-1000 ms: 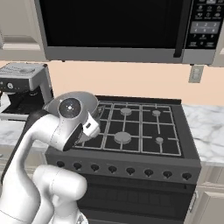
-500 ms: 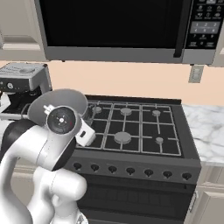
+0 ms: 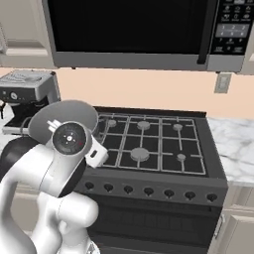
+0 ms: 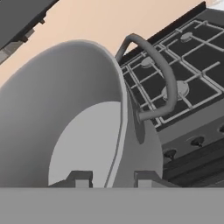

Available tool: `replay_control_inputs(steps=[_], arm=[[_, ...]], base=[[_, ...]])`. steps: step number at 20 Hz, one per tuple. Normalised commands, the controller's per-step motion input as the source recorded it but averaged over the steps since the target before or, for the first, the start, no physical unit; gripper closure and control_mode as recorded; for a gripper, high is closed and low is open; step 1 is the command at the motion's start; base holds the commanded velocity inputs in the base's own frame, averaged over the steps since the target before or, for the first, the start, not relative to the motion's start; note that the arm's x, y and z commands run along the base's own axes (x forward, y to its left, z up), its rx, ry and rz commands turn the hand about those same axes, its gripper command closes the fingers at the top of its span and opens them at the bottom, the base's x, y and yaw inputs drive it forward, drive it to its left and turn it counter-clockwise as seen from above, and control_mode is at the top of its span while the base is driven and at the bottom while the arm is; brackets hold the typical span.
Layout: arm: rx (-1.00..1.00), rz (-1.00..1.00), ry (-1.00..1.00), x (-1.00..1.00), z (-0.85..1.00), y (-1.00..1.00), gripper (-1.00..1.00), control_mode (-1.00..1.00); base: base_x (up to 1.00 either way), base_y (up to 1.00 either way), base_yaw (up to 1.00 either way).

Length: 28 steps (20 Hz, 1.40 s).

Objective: Move the pot and pan from the stove into the sink.

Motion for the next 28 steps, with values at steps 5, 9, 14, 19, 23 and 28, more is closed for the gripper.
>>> replay_control_inputs(steps=[5, 9, 14, 19, 23, 28], arm=[[0.0, 0.0, 0.0, 0.0, 0.0, 0.0, 1.0, 1.0], [0.0, 0.0, 0.0, 0.0, 0.0, 0.0, 1.0, 1.0], [0.0, 0.0, 0.0, 0.0, 0.0, 0.0, 1.0, 1.0], [0.0, 0.0, 0.0, 0.0, 0.0, 0.0, 1.0, 1.0], [0.0, 0.0, 0.0, 0.0, 0.0, 0.0, 1.0, 1.0], [0.0, 0.0, 0.0, 0.0, 0.0, 0.0, 1.0, 1.0]], base=[[-0.56, 0.18, 0.19], [-0.14, 0.04, 0.46], [-0.02, 0.0, 0.5], [-0.02, 0.0, 0.5], [-0.02, 0.0, 0.5], [-0.02, 0.0, 0.5]])
